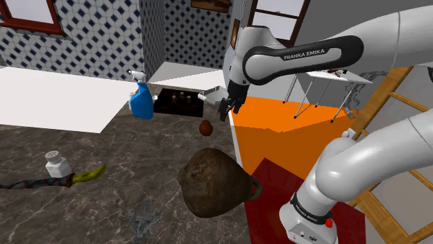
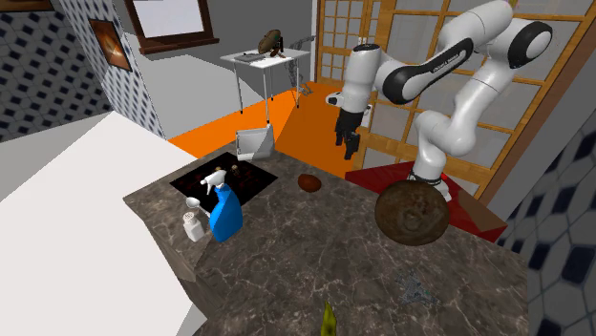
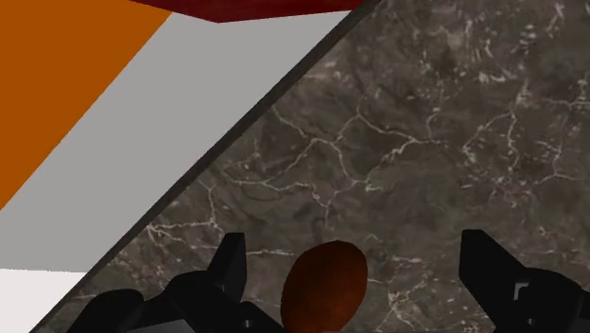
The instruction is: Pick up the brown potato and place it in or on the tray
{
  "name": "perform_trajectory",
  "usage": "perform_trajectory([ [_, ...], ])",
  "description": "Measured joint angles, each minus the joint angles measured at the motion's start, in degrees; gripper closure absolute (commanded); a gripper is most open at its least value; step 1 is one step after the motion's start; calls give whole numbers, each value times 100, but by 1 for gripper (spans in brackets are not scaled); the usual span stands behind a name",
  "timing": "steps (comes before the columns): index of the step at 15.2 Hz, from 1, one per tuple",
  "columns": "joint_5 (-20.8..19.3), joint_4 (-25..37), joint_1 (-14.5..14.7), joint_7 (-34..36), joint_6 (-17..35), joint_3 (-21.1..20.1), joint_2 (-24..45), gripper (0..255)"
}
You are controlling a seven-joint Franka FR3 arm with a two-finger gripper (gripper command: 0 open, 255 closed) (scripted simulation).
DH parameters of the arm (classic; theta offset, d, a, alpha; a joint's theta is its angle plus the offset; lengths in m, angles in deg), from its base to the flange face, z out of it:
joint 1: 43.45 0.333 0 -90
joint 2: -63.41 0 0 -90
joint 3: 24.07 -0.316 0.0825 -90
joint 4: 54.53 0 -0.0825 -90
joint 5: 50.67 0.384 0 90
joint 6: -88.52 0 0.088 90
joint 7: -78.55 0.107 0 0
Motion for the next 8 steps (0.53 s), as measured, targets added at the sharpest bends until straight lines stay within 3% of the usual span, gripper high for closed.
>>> perform_trajectory([
  [8, 135, 150, -161, 646, 1825, -69, 1587, 0],
])
